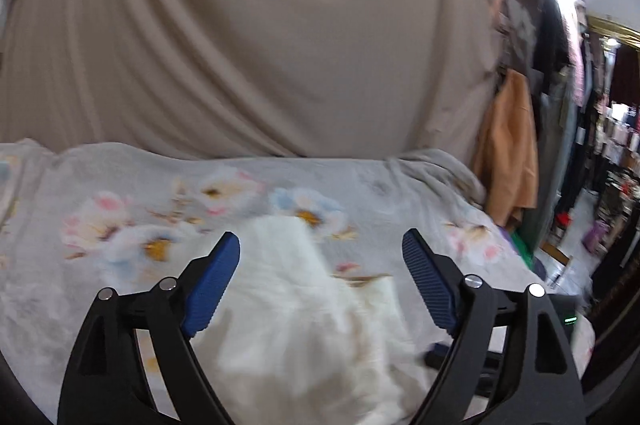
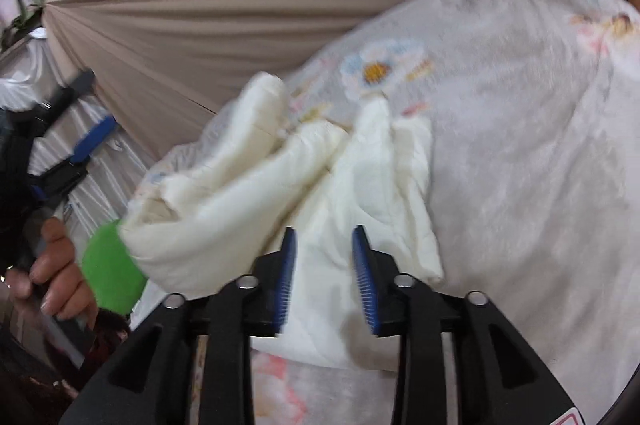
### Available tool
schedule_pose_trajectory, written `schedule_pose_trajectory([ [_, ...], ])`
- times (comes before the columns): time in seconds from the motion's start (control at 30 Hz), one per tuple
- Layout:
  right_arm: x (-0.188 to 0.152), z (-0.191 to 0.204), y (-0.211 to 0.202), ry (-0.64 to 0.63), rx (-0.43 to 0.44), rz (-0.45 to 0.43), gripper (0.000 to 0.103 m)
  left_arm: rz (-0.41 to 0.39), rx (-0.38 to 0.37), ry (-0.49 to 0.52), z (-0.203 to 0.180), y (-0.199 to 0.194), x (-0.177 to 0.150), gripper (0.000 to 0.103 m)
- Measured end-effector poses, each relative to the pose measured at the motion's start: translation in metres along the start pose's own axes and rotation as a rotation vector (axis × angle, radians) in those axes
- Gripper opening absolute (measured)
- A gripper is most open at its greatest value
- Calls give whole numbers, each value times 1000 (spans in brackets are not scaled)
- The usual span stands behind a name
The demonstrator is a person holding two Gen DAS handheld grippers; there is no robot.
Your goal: Fold large clothes
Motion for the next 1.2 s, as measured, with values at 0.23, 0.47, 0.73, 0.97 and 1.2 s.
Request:
schedule_pose_trajectory([
  [0.23, 1, 97, 3, -226, 107, -4, 75, 136, 207, -31, 78, 3, -65, 81],
  [0.47, -4, 116, 50, -395, -93, 73, 21, 258, 188, -57, 68, 29, -120, 81],
  [0.73, -13, 47, 19, -202, -113, 26, 13, 317, 134, -1, 37, 46, -138, 81],
  [0.97, -55, -28, 47, 8, -138, 164, 11, 357, 161, 108, 10, 69, -170, 87],
  [1.2, -51, -22, 43, 12, -86, 184, 16, 332, 231, 149, 7, 75, -180, 91],
])
Point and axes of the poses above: each gripper's, at about its wrist camera, not at the fingertips, and y roughly the way its jaws point, z to its left, x to its top, the point moved 8 cm from there along y, roughly the way its jaws point
